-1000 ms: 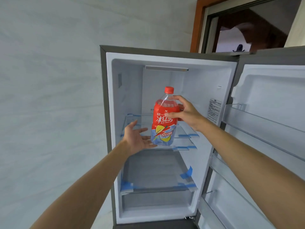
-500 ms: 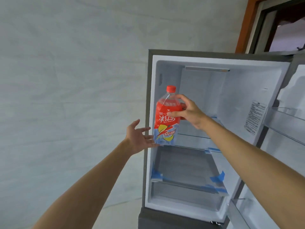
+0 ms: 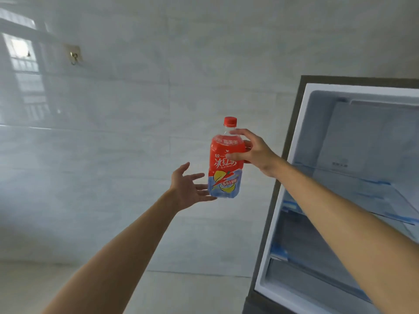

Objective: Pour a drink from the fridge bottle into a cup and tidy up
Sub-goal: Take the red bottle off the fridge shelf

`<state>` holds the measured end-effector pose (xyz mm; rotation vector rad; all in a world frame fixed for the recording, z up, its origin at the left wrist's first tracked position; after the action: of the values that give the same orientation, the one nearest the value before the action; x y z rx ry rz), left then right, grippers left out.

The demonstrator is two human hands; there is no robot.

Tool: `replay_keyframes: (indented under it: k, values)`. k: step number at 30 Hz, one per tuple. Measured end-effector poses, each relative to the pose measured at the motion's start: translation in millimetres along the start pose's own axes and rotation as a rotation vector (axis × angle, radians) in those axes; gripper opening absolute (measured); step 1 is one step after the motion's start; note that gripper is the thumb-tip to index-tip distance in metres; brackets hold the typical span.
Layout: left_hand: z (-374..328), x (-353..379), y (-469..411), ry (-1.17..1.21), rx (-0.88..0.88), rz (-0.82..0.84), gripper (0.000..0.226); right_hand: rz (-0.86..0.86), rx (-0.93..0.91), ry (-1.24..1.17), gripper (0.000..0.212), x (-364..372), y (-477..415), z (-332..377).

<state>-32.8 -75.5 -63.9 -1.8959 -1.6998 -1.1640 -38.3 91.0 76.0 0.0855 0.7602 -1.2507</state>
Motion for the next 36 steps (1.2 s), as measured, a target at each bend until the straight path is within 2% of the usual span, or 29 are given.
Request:
replay_keyframes:
  k: [17,31,36]
  values:
    - [-186.7,-221.6,152.8,0.08,0.219,-0.171,0.078,0.251,-0.209,-0.08,0.061,279.8,-80.2,156.4]
    - [-294.6,-373.5,298.3,0.176,0.498,-0.377,0.079,0.524,-0.434,-0.195,0.058,487.3,-107.4,288.2]
    - [-327.2,-424.8,343.5,0.203,0.62,-0.455,0.078,0.65,-0.509,-0.252,0.064,561.9,-120.0,329.0]
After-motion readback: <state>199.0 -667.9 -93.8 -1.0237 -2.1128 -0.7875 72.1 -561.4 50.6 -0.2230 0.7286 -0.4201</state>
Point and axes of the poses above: each hand's wrist, its own y-axis away from the middle knuckle, its own x-axis out of the palm, z = x × y, the point moved 8 cm from there along -y, towards the middle knuckle, and after that the axes turned 12 degrees about y, right-handed, at the moved point
